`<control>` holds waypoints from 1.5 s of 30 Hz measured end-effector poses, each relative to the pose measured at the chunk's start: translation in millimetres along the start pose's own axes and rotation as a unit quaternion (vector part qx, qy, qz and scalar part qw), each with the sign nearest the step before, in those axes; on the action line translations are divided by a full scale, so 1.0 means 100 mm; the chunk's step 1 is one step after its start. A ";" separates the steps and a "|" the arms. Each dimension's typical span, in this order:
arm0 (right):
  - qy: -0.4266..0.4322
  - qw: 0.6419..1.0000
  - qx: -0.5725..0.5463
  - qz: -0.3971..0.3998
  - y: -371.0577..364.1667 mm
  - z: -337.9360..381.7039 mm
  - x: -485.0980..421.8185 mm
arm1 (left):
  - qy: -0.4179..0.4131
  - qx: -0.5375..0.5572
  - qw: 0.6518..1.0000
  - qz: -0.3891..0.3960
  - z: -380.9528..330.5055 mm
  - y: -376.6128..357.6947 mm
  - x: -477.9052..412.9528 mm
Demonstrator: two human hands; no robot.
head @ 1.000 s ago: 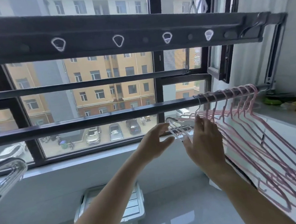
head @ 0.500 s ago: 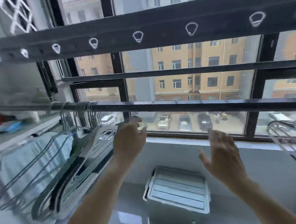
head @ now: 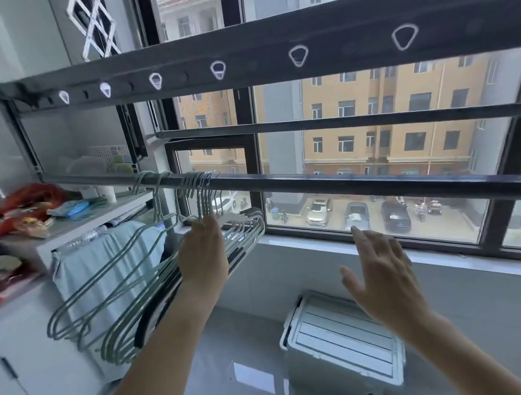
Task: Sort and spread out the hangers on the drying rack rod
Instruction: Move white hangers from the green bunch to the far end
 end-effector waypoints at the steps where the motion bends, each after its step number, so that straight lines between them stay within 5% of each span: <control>1: -0.001 1.000 0.000 0.002 -0.01 -0.01 0.01 | -0.006 0.002 1.000 0.001 -0.03 0.01 -0.01; 9: -0.016 1.000 0.005 0.007 -0.01 -0.11 0.12 | -0.061 0.066 0.996 -0.021 -0.45 0.24 -0.26; 18: -0.045 0.999 0.025 0.010 0.04 -0.38 0.26 | -0.143 0.107 0.981 0.077 -1.13 -0.39 0.03; 23: -0.082 0.995 0.024 0.042 0.05 -0.63 0.33 | -0.192 0.252 0.943 0.102 -1.49 -0.54 0.28; 30: -0.126 0.985 -0.042 0.114 0.06 -0.89 0.42 | -0.340 0.382 0.843 0.165 -2.01 -0.27 0.48; 38: -0.186 0.965 -0.161 0.086 0.30 -1.04 0.57 | -0.360 0.398 0.826 0.171 -2.33 -0.26 0.46; 45: -0.202 0.975 -0.089 0.022 0.77 -1.21 0.75 | -0.416 0.406 0.805 0.116 -2.88 0.07 0.54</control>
Point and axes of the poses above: each hand's wrist, its own x-axis away from the middle knuckle, its own y-axis out of the back of the hand, z = x × y, the point moved 10 cm from there along -x, towards the middle knuckle, and after that the axes turned 2 degrees about -y, right-handed, at the moved point
